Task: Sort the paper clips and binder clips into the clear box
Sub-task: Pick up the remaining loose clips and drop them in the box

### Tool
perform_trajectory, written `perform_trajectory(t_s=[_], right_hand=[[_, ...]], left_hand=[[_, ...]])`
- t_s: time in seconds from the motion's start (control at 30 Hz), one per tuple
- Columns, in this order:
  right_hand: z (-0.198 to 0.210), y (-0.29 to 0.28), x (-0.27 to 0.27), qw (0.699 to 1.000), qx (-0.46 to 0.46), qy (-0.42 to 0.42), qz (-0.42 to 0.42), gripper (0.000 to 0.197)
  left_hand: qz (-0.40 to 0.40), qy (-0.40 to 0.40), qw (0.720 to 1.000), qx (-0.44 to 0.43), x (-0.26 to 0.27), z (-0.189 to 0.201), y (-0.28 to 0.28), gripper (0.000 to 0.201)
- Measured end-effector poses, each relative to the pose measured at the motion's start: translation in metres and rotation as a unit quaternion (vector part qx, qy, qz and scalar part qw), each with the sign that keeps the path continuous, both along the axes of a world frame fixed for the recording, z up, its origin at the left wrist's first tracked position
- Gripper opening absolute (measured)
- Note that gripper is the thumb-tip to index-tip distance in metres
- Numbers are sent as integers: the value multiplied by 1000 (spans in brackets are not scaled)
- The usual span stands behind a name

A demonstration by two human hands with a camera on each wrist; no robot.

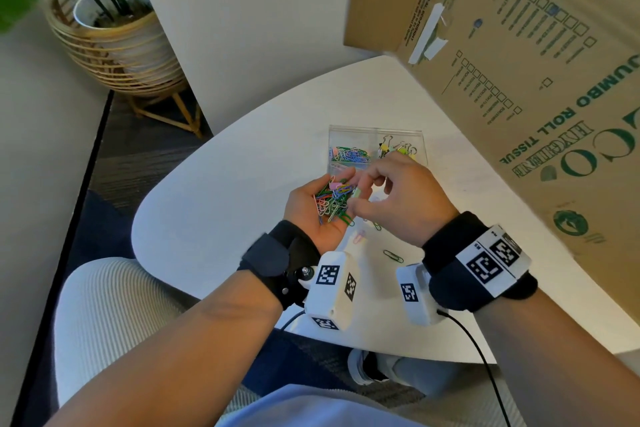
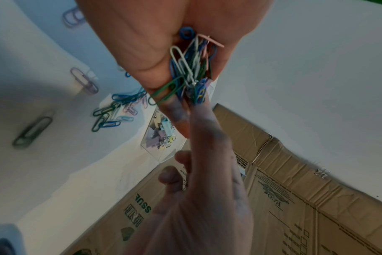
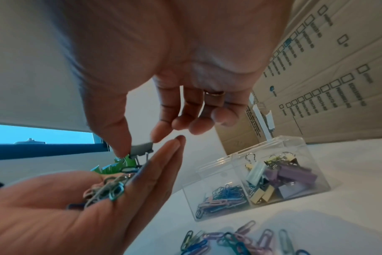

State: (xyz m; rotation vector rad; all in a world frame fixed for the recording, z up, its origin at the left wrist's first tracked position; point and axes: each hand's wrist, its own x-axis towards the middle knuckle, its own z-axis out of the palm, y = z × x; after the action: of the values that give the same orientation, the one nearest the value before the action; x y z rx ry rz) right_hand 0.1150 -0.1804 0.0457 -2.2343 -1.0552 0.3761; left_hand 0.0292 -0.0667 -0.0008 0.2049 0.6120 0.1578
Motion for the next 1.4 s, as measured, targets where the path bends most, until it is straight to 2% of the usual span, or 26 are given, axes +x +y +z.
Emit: perform_trajectory(t_s=[0.23,0.3,0.4,0.47,0.53,0.63,0.7,0.77,0.83,0.9,1.07,1.23,1.3,1.4], right_hand=[[6,-9,12,994,68,80,-33,21],[6,-9,24,988,95,99,-73,19],[5,-7,48,977,122,73,-161,20],[1,-5,66,970,109,62,-210,20],[-3,0,78,970,52,69,-225,23],[-8,6,75,982,-48,35,-181,30],[-3,11,59,992,-11,7,-124,17],[7,14,40,998,16,28,-47,4],[13,15,25,998,-24,57,20,7],[13,16,20,994,-92,31,54,8],[12,18,13,984,-152,-2,96,8],[0,19,5,979,-149,-57,129,8],[-2,19,4,980,-151,-57,117,4],[-1,17,5,987,-108,-44,106,12]], left_hand=[[17,-6,1000,-19,2,1,1,35],[17,-5,1000,-23,1,1,0,36],[-2,10,1000,-18,0,2,-3,37],[-19,23,1000,-9,1,2,-7,37],[-33,32,999,-6,2,3,-12,37],[-36,36,999,-6,1,3,-14,37],[-35,35,999,-4,0,3,-11,37],[-30,33,999,-2,1,2,-10,36],[-31,30,999,6,1,3,-10,34],[-36,28,999,13,2,5,-11,32],[-50,40,997,43,3,-1,-10,31],[-61,60,996,39,0,-7,-11,30],[-68,66,995,33,0,-7,-12,31],[-61,57,996,11,1,-4,-10,31]])
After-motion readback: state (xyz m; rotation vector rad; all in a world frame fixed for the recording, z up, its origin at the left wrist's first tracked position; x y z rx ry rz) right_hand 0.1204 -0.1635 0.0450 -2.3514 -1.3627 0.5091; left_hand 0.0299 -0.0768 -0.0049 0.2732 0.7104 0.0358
